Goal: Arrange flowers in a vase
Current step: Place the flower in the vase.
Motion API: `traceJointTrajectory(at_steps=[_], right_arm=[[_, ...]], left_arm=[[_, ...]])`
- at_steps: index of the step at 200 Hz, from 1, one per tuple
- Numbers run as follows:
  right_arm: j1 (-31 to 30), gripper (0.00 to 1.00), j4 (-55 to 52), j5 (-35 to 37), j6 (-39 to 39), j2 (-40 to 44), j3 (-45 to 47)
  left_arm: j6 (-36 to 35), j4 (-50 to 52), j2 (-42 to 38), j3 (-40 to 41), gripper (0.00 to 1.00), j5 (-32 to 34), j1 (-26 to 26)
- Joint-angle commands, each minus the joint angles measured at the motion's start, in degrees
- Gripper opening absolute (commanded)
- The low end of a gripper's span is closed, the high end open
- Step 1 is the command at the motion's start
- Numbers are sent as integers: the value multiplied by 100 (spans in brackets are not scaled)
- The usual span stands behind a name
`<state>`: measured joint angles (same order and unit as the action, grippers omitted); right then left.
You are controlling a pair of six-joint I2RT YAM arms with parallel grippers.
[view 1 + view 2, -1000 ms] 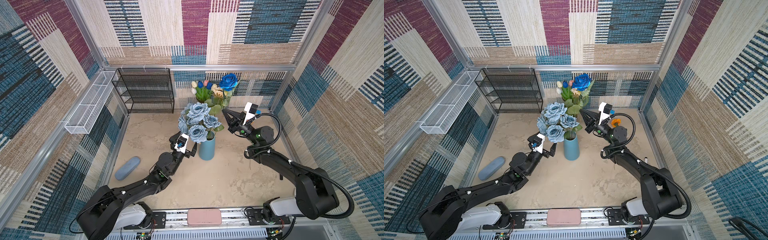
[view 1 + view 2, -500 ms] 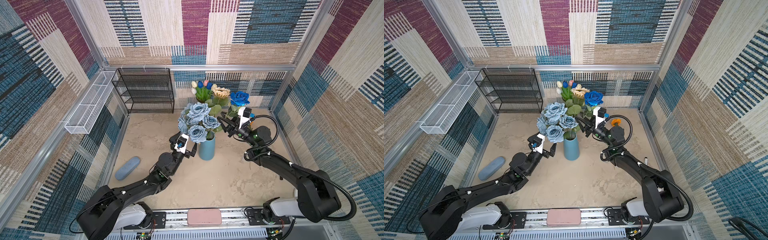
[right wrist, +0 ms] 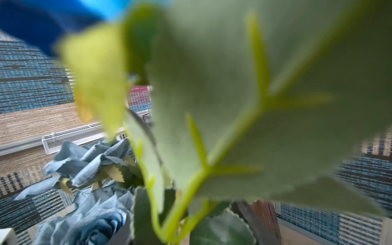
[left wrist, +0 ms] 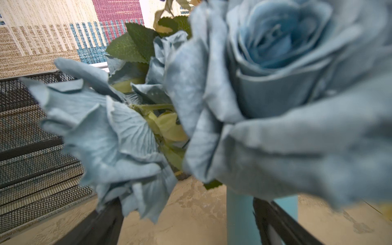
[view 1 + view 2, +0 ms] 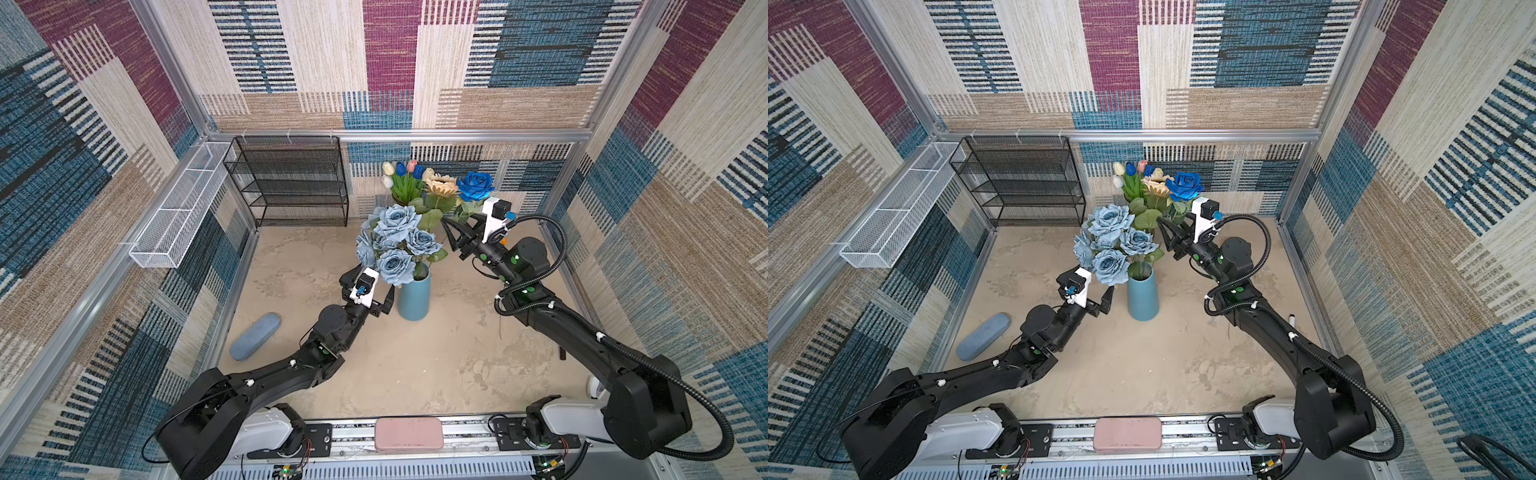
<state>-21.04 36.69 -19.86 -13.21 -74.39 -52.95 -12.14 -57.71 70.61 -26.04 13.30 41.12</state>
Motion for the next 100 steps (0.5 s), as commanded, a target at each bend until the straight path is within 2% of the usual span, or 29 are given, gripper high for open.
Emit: traceJointTrajectory(at_steps=[1,26,44,57,74,92,100], right_arm=[[-6,66,-209,-131,100,264,145],[-6,75,-134,-421,150,856,534],[-6,84,-372,-347,174,1326,712],[-6,86,-680,-189,185,1606,809],[-6,86,-1085,359,112,1981,1003],[15,88,-1409,1494,20,2277,1275],[73,88,-1551,1621,135,2241,1285]], left_arm=[[143,-269,-38,28,96,83,-6],[128,-276,-47,42,96,117,-5],[107,-275,-21,38,96,124,-3],[85,-297,4,29,96,125,-8],[79,-360,23,29,96,121,-8],[66,-399,41,38,96,103,-8],[57,-399,56,38,96,103,-8]])
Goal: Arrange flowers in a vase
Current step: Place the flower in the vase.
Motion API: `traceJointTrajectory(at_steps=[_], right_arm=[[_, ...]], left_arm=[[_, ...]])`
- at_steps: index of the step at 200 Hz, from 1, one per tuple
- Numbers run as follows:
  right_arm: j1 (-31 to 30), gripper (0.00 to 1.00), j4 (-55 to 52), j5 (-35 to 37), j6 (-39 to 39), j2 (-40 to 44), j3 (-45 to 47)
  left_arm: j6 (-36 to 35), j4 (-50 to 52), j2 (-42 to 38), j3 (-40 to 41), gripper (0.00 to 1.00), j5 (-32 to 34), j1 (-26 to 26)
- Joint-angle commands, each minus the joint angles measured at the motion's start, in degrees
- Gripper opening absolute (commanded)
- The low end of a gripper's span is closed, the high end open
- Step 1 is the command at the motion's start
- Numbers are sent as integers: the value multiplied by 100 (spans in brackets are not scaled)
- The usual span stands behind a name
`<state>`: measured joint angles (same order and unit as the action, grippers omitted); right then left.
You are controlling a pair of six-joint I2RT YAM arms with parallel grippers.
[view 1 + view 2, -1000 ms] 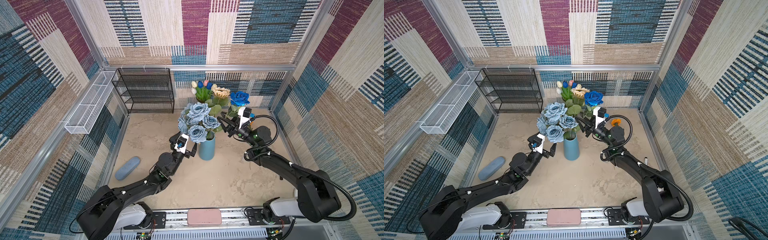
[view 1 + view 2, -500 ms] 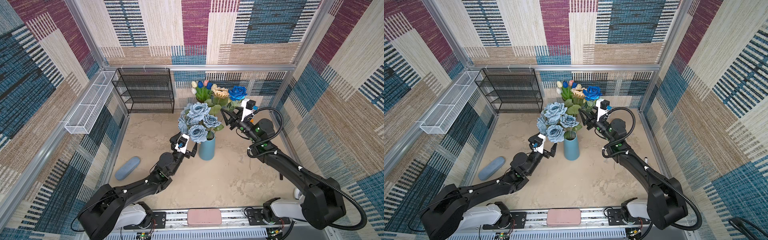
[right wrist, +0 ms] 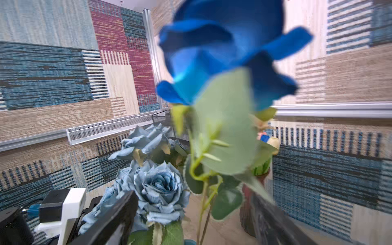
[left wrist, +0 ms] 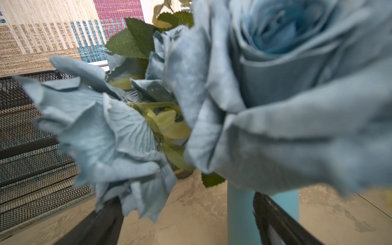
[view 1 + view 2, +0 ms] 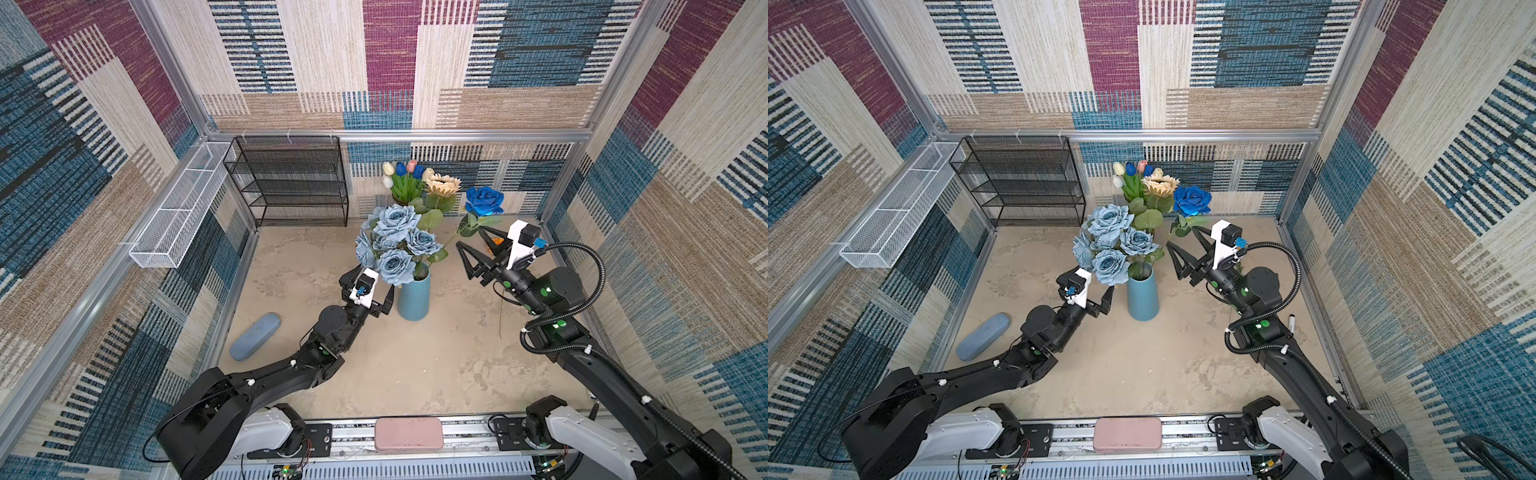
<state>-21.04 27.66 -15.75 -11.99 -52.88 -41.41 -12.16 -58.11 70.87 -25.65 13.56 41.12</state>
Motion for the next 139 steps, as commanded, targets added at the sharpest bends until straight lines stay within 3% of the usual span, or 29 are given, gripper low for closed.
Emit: traceJointTrajectory(at_steps=[1,37,78,98,128,139], right_arm=[[82,88,-657,1208,30,74,127],[252,86,-985,1439,-55,-695,-283],[1332,82,-1223,798,-725,-1582,-385],[1442,82,-1599,1173,-867,-1993,-538],[1997,82,-2372,1013,-1095,-3158,-921],[2174,75,-2854,960,-1022,-3720,-1216]], left_arm=[[57,-359,31,-2,96,76,-8],[32,-371,11,7,96,82,-11],[22,-333,-79,94,96,134,-12],[26,-281,-141,101,96,129,-8],[7,-289,-199,122,96,133,-7],[-17,-298,-205,121,96,115,-8]])
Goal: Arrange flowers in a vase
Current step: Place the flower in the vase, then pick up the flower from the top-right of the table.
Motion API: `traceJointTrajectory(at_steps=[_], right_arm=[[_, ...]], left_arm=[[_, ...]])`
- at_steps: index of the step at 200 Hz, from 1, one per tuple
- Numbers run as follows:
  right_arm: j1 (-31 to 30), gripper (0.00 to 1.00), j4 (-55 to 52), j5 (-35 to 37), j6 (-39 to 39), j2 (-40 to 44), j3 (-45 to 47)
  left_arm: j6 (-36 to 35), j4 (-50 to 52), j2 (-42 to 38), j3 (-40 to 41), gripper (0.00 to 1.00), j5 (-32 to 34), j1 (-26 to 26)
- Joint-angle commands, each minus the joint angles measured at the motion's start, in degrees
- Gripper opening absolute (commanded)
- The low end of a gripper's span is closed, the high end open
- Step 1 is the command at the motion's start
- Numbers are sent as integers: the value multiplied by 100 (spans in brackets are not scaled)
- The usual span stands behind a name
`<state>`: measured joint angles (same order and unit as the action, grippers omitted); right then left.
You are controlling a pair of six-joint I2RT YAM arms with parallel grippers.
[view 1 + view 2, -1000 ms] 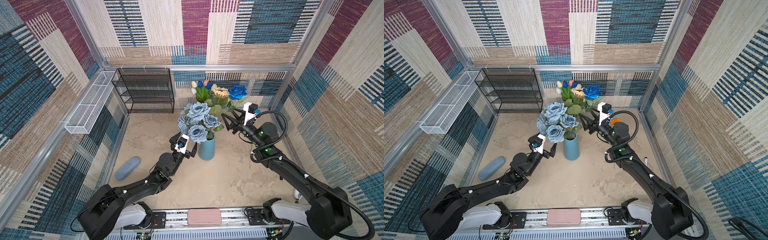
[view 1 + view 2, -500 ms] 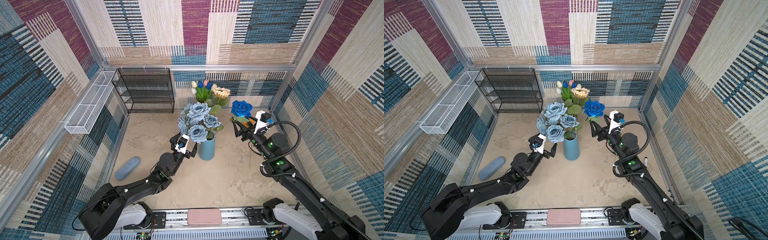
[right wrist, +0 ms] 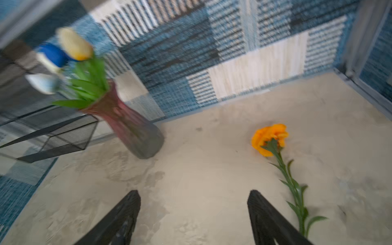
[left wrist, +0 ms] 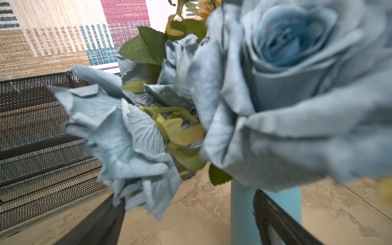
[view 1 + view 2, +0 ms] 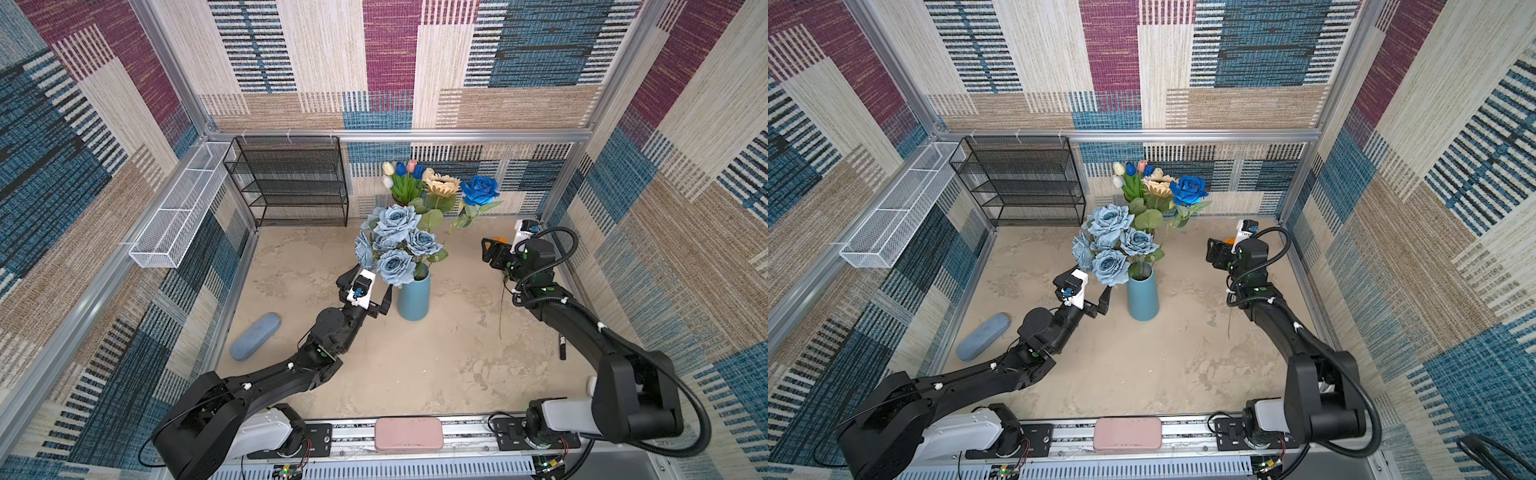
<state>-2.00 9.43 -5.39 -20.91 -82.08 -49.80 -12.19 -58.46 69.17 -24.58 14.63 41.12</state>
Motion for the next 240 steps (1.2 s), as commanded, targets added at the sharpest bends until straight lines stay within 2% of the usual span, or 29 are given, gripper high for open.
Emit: traceJointTrajectory(at_steps=[1,20,50,81,114,131,146,166,191,240], right_arm=[[288,74,-1066,-76,-123,-840,-397],[504,64,-1406,14,-91,-1314,-512],[618,65,-1775,707,126,-1700,-736],[683,62,-2051,820,210,-2238,-1098],[683,50,-2044,593,171,-2605,-1216],[683,40,-1990,505,147,-2683,-1186],[683,27,-1950,410,137,-2723,-1148],[683,11,-1915,382,126,-2692,-1103],[683,1,-1925,323,131,-2477,-1102],[683,0,-1554,-388,71,-1233,-858]], left_arm=[[-18,-263,-39,14,96,2,-8],[-28,-195,-107,28,96,-17,-8],[-43,-157,-174,75,96,25,-10],[-45,-200,-102,76,96,12,-8],[-15,-276,-74,102,96,21,-8],[-25,-263,-84,102,96,37,-16],[-35,-254,-98,102,96,40,-21],[-36,-252,-103,93,96,25,-17],[-36,-240,-102,77,96,16,-17],[-14,-228,-113,76,96,22,-15]])
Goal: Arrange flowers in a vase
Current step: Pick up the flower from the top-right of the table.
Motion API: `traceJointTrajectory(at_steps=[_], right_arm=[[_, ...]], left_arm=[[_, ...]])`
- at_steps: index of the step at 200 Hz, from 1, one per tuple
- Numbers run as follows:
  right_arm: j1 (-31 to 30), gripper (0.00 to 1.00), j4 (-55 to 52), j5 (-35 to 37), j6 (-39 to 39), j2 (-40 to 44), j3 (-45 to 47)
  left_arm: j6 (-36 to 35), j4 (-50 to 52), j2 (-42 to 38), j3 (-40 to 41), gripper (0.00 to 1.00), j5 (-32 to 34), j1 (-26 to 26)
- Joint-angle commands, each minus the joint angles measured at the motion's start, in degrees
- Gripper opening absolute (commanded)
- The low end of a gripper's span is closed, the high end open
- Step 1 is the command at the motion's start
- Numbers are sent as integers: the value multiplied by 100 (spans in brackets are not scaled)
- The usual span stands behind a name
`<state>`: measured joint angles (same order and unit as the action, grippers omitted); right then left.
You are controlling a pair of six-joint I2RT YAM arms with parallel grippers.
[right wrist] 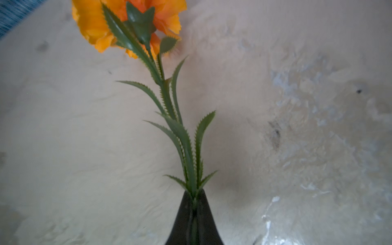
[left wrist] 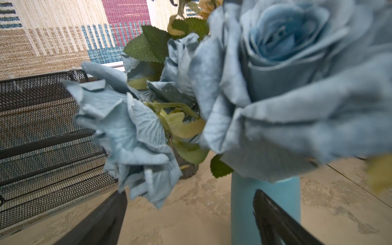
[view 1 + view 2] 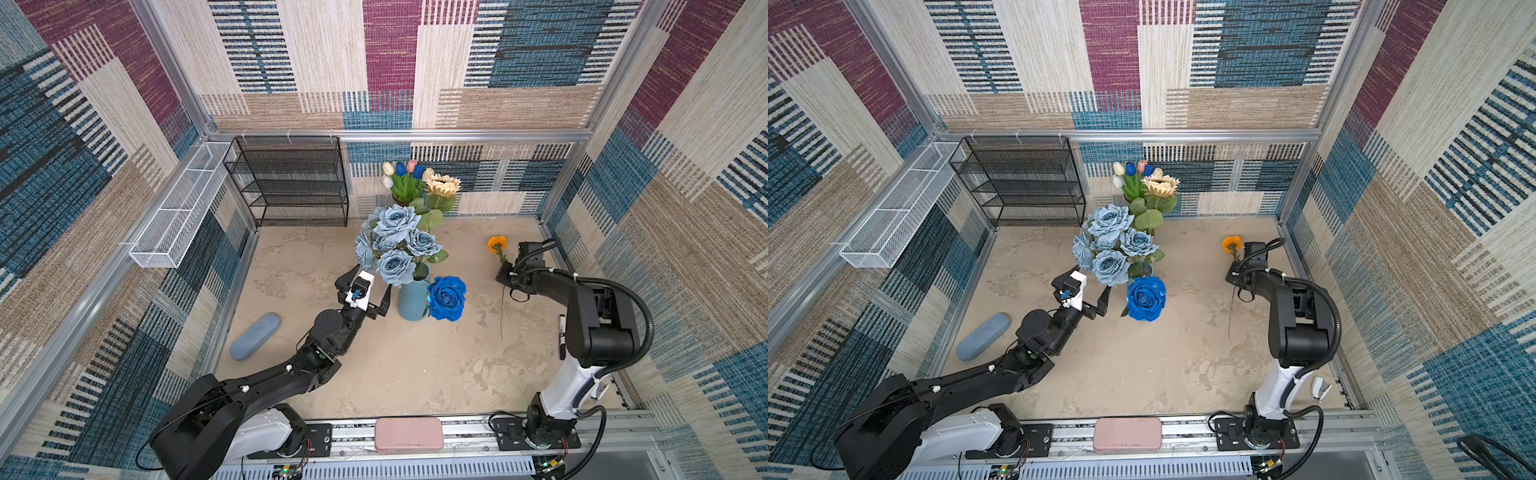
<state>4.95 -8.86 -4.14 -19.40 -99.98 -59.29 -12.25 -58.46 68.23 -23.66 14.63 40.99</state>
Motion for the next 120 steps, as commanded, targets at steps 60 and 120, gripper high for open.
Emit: traceJointTrajectory(at_steps=[60,120], right_arm=[[-12,0,1428,-2362,-310,2488,296],[-85,0,5019,-4345,-1840,3198,1000]], left_arm=[[13,-220,9,-78,96,-7,-8],[97,-219,-22,-91,96,-46,-6]])
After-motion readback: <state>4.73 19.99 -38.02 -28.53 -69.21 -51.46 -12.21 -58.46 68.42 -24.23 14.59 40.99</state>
